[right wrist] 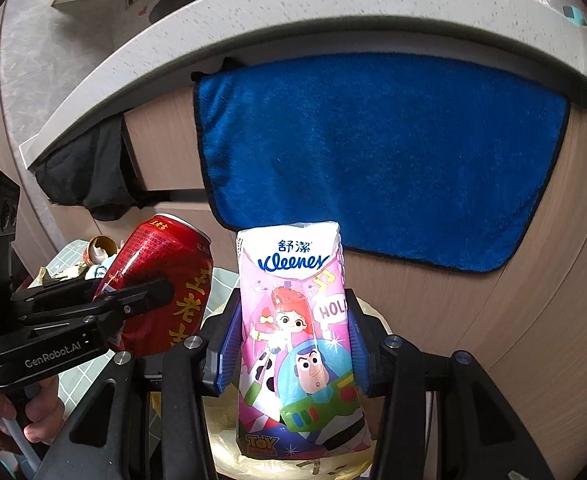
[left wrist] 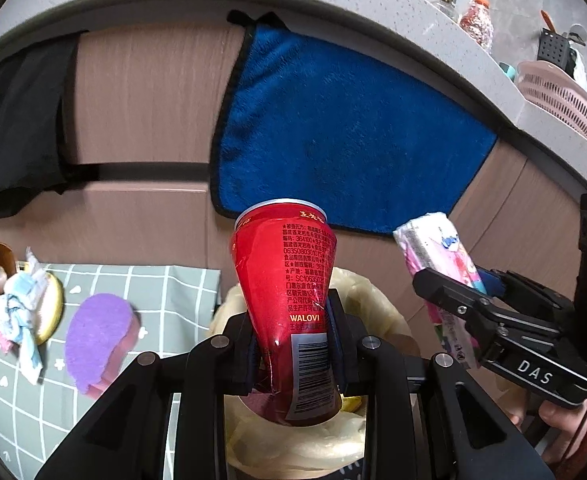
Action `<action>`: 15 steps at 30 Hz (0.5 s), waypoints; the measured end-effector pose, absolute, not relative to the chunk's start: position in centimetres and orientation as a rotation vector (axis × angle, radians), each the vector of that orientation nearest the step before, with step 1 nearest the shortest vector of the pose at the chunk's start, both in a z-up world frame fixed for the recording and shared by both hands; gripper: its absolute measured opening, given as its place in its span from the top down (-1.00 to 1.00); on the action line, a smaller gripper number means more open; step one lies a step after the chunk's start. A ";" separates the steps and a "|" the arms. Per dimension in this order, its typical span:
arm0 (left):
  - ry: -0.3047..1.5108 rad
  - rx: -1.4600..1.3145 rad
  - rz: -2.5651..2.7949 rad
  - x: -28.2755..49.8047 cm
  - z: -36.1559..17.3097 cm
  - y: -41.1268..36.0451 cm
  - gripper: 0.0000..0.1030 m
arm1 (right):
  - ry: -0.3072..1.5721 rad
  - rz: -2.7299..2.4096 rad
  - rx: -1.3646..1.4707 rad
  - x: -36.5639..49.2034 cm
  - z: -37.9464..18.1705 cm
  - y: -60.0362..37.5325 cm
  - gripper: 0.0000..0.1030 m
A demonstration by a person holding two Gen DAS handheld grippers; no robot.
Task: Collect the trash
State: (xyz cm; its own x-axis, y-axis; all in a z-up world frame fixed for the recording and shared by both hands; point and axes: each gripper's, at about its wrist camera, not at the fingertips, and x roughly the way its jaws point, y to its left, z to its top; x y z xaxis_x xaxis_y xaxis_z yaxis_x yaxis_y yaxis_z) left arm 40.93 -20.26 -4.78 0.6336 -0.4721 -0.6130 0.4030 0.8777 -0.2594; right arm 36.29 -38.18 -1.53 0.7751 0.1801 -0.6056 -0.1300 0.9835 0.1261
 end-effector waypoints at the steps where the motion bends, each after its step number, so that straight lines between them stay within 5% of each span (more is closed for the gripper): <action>1: 0.730 -0.112 -0.521 41.1 -4.9 -20.3 0.40 | 0.664 0.166 0.085 36.3 -1.7 -38.3 0.11; 4: 0.760 -0.145 -0.612 41.8 -5.3 -20.2 -0.01 | 0.671 0.165 0.106 36.6 -2.3 -38.7 0.04; 15: 0.697 -0.183 -0.375 40.8 -4.3 -12.9 -0.08 | 0.688 0.162 0.158 36.4 -3.4 -39.2 -0.21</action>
State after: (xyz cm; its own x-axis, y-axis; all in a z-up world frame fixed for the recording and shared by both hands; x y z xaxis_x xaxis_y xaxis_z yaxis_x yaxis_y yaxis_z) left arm 40.83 -12.90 -4.35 0.7038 -0.3954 -0.5901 0.2747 0.9176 -0.2872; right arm 36.43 -39.20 -3.37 0.7608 0.2003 -0.6173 -0.0960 0.9755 0.1981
